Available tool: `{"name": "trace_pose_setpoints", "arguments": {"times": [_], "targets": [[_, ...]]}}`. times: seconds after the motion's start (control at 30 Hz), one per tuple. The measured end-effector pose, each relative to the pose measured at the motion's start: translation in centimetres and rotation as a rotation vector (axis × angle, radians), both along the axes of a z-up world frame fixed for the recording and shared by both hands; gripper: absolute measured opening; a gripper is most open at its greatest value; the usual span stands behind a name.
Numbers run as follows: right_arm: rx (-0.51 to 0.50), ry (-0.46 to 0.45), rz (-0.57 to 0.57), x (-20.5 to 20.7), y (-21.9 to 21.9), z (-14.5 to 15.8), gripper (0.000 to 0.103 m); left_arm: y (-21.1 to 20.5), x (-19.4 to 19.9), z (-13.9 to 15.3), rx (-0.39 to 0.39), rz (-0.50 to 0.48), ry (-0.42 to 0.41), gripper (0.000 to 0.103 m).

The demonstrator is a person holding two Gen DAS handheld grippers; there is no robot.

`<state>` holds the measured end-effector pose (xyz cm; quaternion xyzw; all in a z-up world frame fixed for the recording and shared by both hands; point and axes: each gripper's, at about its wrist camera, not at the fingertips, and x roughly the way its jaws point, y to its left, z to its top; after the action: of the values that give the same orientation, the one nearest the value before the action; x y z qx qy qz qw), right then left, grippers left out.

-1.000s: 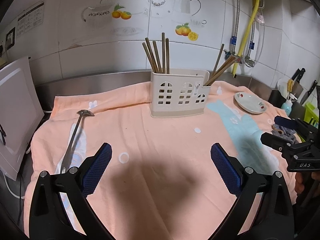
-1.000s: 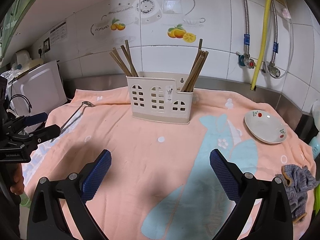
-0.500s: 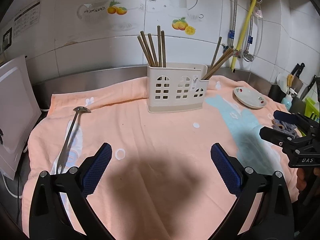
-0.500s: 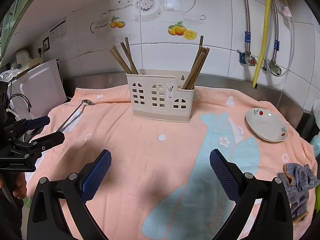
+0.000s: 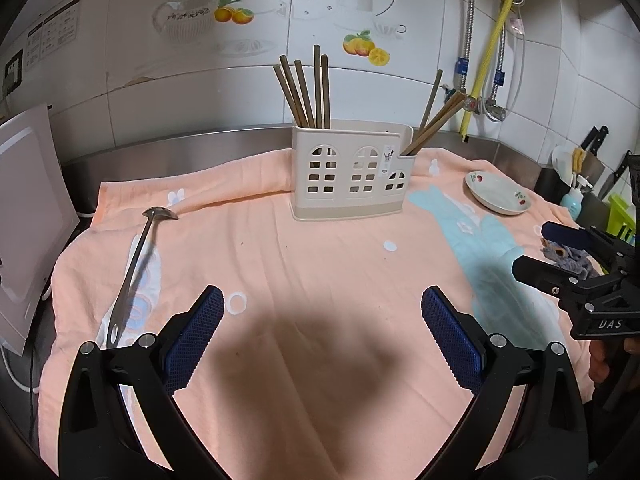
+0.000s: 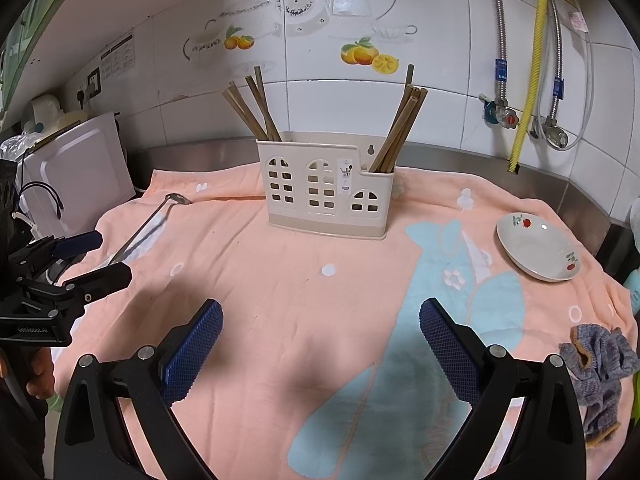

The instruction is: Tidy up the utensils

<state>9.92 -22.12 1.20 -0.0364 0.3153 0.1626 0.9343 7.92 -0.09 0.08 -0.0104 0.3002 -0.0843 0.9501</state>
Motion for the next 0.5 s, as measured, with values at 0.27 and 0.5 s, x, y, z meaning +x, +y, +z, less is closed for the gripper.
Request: {"name": "trace_pose_setpoints", "arguments": {"times": [0.27, 0.5], "targets": [[0.002, 0.001, 0.001, -0.06, 0.04, -0.1, 0.095, -0.27, -0.09, -0.16, 0.001, -0.002, 0.003, 0.098], [0.004, 0.003, 0.003, -0.05, 0.1, -0.22, 0.095, -0.53, -0.15, -0.31, -0.001, -0.003, 0.006, 0.098]]}}
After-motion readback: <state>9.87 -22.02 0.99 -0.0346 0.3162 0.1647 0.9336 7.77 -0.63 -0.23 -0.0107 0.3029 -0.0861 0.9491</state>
